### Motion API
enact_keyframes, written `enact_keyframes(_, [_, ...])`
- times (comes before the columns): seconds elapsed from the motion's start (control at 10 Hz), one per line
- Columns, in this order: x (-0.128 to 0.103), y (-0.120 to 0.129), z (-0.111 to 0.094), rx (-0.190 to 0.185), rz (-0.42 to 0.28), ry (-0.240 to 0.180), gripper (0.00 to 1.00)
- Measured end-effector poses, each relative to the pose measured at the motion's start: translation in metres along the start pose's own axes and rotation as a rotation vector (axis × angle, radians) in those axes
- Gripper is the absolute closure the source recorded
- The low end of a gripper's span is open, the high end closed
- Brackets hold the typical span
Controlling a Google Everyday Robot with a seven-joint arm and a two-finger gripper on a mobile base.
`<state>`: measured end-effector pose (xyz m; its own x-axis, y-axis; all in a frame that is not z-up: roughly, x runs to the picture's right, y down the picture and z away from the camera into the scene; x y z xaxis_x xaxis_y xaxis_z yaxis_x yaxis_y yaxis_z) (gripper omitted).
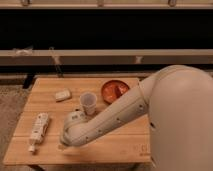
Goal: Push the eraser across the table
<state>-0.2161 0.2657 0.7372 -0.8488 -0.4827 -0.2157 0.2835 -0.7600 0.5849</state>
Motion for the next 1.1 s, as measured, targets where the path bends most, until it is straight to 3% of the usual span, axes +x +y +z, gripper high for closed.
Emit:
enact_keyframes(0.2, [-0.002,-0.006,0.008,0.023,0.003,0.004,0.40])
enact_keyframes(0.5, [-0.016,0.005,0.028,0.058,0.039,-0.003,0.40])
enact_keyframes(1.1, [-0.030,0.051,0.031,0.055,0.076,-0.018,0.40])
